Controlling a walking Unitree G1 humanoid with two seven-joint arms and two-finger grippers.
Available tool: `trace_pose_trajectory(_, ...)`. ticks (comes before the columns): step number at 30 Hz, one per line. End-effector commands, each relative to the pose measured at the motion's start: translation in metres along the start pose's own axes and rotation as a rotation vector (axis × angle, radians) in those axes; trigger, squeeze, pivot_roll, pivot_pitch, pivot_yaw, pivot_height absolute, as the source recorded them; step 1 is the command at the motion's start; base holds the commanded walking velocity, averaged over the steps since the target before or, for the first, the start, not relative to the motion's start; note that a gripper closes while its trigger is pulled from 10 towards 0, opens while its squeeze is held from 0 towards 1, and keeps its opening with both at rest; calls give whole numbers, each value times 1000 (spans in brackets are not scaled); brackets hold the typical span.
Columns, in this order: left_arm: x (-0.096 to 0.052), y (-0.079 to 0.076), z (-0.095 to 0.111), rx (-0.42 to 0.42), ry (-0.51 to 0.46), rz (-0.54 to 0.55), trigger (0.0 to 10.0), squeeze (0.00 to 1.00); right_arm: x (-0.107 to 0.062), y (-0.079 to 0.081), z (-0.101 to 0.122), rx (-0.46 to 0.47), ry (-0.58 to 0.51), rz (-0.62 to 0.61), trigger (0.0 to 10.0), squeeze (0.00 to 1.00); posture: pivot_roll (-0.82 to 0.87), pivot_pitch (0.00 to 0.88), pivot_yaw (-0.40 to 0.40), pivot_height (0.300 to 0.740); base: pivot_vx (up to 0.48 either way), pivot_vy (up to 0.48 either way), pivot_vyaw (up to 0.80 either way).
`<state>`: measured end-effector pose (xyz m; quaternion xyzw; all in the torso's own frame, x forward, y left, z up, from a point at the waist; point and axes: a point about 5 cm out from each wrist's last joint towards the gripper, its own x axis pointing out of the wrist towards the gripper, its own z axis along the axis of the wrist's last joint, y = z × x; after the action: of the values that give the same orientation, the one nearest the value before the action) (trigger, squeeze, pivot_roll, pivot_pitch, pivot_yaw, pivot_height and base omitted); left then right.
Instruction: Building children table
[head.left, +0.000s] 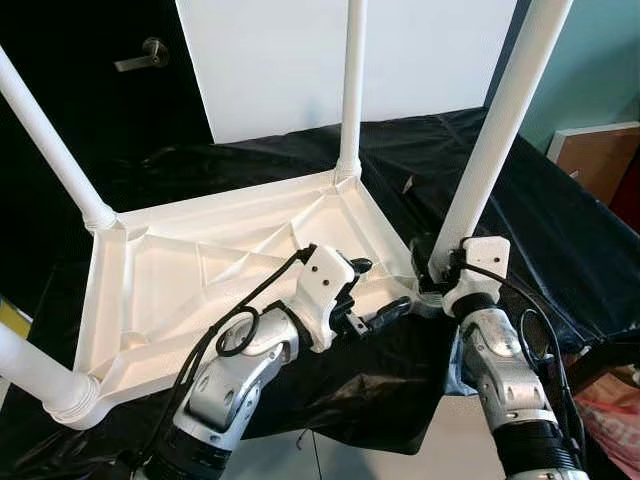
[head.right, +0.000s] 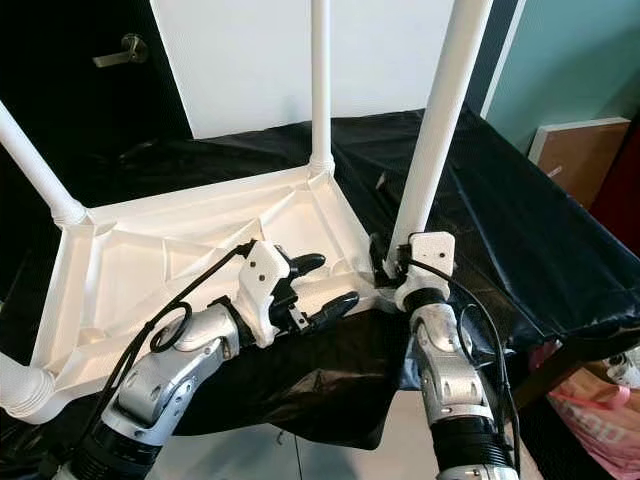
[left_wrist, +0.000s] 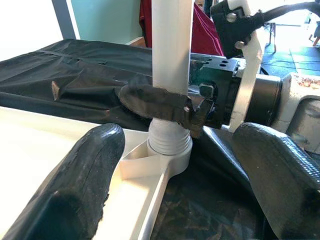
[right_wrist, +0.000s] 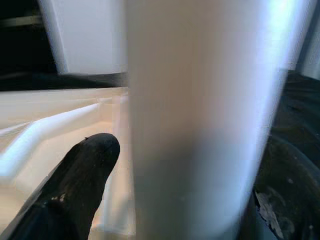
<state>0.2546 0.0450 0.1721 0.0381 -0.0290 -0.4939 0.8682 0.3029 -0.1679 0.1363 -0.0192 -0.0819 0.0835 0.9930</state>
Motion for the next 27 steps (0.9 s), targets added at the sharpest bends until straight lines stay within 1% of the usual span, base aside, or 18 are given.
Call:
trace_pose_trajectory(1, -1, 3, -2, -3, 12, 0, 10000, 0, -1, -1, -5, 14, 31, 98, 10000, 427, -163, 0, 15, 740, 0, 0, 0)
trace_pose_trajectory(2, -1, 3, -2, -2, 13, 0, 10000, 0, 0, -4, -8, -10, 51, 166, 10000, 0, -162, 0, 13, 740, 0, 0, 0)
trace_pose_trajectory(4, -1, 4, -3, 1, 13, 2, 10000, 0, 2, -7, -12, -34, 80, 238, 10000, 0, -161, 0, 11, 740, 0, 0, 0)
trace_pose_trajectory(6, 0, 5, -2, 7, 8, 4, 10000, 0, 7, -7, -15, -31, 102, 284, 10000, 0, -157, 0, 8, 740, 0, 0, 0)
trace_pose_trajectory(9, 1, 6, -1, 11, 6, 6, 10000, 0, 10, -7, -17, -25, 114, 307, 10000, 0, -154, 0, 7, 740, 0, 0, 0)
trace_pose_trajectory(11, 3, 8, 1, 25, -1, 9, 10000, 0, 16, -4, -22, -38, 139, 348, 10000, 0, -149, 0, 5, 740, 0, 0, 0)
trace_pose_trajectory(13, 3, 8, 1, 25, -1, 9, 10000, 0, 16, -4, -22, -38, 139, 348, 10000, 0, -149, 0, 5, 740, 0, 0, 0)
trace_pose_trajectory(14, 3, 9, 2, 29, -2, 11, 10000, 0, 17, -3, -23, -43, 141, 359, 4745, 0, -149, 0, 5, 740, 0, 0, 0)
trace_pose_trajectory(15, 3, 11, 2, 34, -3, 12, 10000, 0, 21, -2, -24, -51, 140, 365, 3255, 0, -148, 0, 10, 740, 0, 0, 0)
trace_pose_trajectory(16, 3, 12, 3, 39, -2, 11, 10000, 0, 24, 0, -24, -49, 140, 368, 0, 0, -145, 0, 12, 740, 0, 0, 0)
trace_pose_trajectory(20, 3, 13, 3, 46, -1, 7, 10000, 0, 28, 0, -25, -40, 141, 377, 0, 0, -143, 0, 14, 740, 0, 0, 0)
trace_pose_trajectory(25, 3, 11, 3, 47, 1, 3, 10000, 0, 27, -2, -28, -26, 151, 377, 0, 0, -142, 0, 14, 740, 0, 0, 0)
trace_pose_trajectory(26, 2, 11, 2, 44, 3, 0, 10000, 0, 26, -3, -31, -19, 158, 370, 863, 0, -144, 0, 13, 740, 0, 0, 0)
trace_pose_trajectory(27, 2, 11, 2, 44, 3, 0, 10000, 0, 26, -3, -31, -19, 158, 370, 863, 0, -144, 0, 13, 740, 0, 0, 0)
